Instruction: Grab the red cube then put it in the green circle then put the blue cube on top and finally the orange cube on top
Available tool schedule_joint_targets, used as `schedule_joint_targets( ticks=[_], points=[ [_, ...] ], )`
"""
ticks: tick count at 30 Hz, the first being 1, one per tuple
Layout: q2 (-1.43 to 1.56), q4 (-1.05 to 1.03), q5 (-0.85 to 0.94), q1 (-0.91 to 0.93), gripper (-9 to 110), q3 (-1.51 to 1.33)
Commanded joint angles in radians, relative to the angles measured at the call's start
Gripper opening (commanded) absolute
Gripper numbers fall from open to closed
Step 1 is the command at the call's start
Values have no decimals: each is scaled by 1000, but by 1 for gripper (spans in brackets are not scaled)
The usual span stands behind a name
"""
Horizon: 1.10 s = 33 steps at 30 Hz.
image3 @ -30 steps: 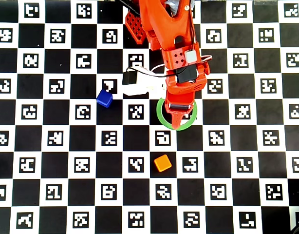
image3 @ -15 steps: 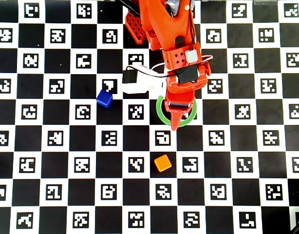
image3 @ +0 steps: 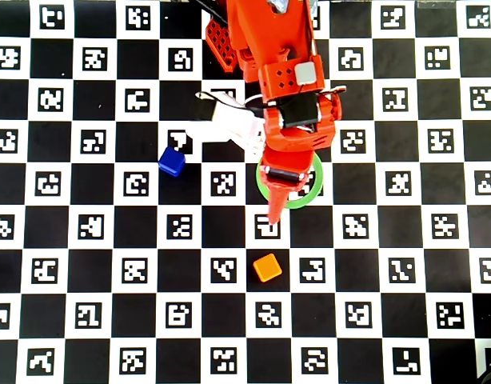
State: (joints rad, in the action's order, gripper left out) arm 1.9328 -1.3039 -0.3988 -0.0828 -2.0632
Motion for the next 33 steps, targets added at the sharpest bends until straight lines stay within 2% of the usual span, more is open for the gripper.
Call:
schedule_joint_targets(
  ticks=[1, 21, 33],
  points=[
    [74, -46, 0, 86, 50, 117],
    [87, -207, 341, 584, 47, 196],
    [92, -60, 403, 653, 46, 21]
  ],
)
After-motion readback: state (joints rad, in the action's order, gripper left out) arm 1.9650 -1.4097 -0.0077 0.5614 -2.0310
